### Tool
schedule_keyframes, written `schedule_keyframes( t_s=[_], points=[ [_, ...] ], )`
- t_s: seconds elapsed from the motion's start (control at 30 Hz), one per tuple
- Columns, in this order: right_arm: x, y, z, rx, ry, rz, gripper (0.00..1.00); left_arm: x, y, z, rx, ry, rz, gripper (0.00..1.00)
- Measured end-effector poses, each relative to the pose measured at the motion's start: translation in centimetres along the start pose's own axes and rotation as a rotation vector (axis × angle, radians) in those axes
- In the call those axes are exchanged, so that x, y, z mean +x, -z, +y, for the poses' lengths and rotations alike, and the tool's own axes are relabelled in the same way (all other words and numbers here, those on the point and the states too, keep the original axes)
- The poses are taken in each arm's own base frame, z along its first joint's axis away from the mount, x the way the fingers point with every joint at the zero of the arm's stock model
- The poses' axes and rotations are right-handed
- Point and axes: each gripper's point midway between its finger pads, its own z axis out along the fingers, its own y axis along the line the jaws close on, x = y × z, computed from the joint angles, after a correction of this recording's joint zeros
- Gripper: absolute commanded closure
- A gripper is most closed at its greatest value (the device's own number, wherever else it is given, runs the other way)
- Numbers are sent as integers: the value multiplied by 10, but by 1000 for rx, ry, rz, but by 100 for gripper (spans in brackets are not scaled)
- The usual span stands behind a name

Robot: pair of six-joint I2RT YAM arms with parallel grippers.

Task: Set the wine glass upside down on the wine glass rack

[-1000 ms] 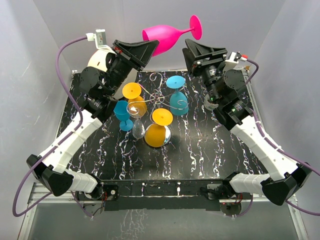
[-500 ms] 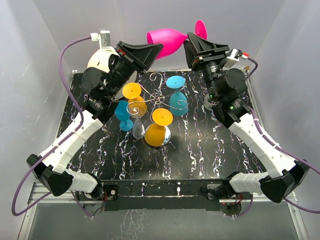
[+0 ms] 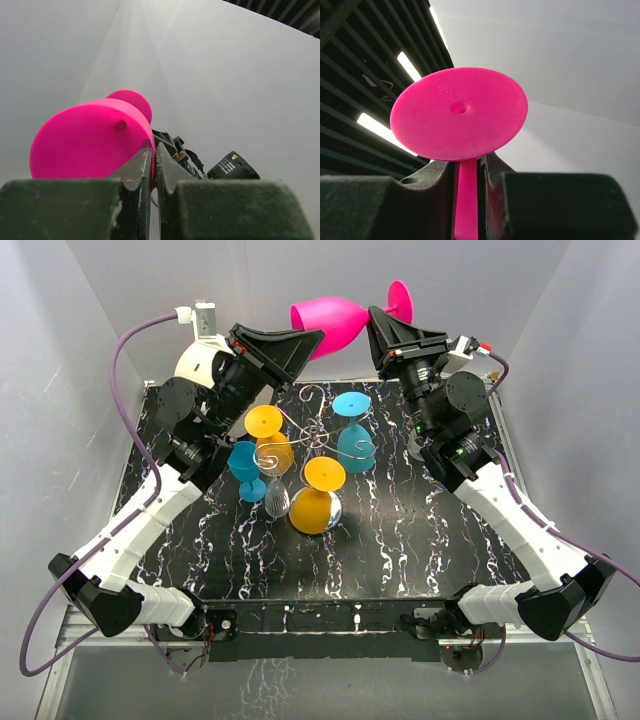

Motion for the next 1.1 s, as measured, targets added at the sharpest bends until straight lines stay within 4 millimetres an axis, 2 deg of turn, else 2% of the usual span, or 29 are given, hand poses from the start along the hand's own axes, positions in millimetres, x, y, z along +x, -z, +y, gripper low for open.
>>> schedule_keyframes(
  t_s=[0.1,0.27,0.5,0.53,0.7,0.8,0.97,1.1],
  points=[
    [1,0,0,0,0,-1,77,0,1,-1,-2,0,2,100],
    [1,0,0,3,3,-2,76,3,3,0,-4,10,10,100],
    [1,-1,2,1,16,-3,100,3,4,-3,9,12,9,100],
    [1,-1,1,1,18,-4,100,2,4,-4,9,12,9,98],
    [0,-1,4,-15,44,-7,100,4,5,-6,19,7,17,63],
    [-2,-1,8,-34,80,-17,100,8,6,-8,35,-1,40,50],
    [-11,4,29,-98,161,-59,100,12,8,-9,39,-16,63,43],
    [-20,17,62,-190,249,-94,100,8,16,-13,32,-38,67,42]
  ],
)
